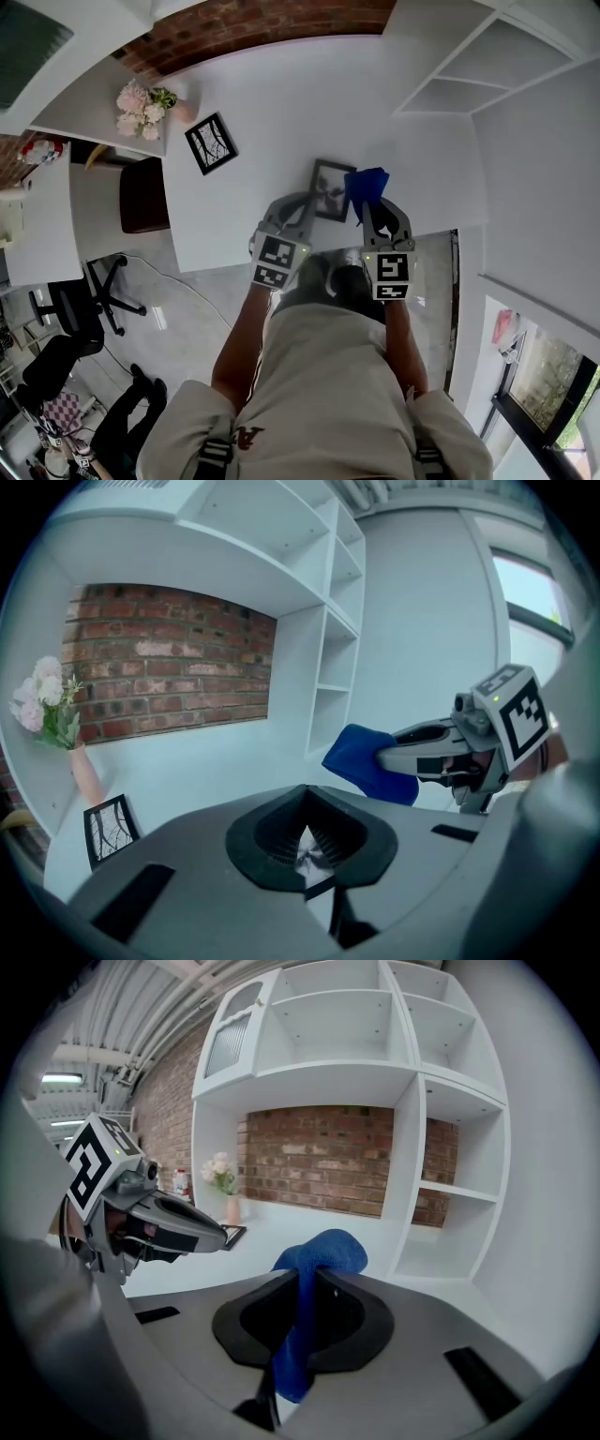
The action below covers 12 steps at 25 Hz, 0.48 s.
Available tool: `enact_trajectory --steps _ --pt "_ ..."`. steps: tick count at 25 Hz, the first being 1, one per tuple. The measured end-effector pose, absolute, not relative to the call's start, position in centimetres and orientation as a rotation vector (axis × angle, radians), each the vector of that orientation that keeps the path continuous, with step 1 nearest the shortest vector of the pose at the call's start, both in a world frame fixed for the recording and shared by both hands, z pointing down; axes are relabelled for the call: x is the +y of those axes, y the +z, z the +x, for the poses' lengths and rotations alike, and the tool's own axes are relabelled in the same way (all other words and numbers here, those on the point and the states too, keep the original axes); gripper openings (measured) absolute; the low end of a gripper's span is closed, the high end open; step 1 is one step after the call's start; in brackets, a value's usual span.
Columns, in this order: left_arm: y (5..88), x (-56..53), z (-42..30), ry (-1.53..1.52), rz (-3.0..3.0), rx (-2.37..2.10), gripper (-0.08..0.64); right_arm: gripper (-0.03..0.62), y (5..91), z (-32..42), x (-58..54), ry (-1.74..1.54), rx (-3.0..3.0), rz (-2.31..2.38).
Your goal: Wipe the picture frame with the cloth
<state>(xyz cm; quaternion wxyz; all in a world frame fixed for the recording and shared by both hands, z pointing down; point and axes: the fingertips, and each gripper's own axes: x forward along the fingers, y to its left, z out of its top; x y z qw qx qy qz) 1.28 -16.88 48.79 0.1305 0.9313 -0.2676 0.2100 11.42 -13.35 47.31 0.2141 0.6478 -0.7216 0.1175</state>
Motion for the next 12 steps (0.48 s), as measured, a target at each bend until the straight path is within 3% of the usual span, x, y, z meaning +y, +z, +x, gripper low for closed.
enact_trajectory --steps 12 --pt "47.8 -16.5 1.6 0.619 2.736 -0.757 0.002 0.029 46.1 11.7 -13.5 0.305 -2.002 1.829"
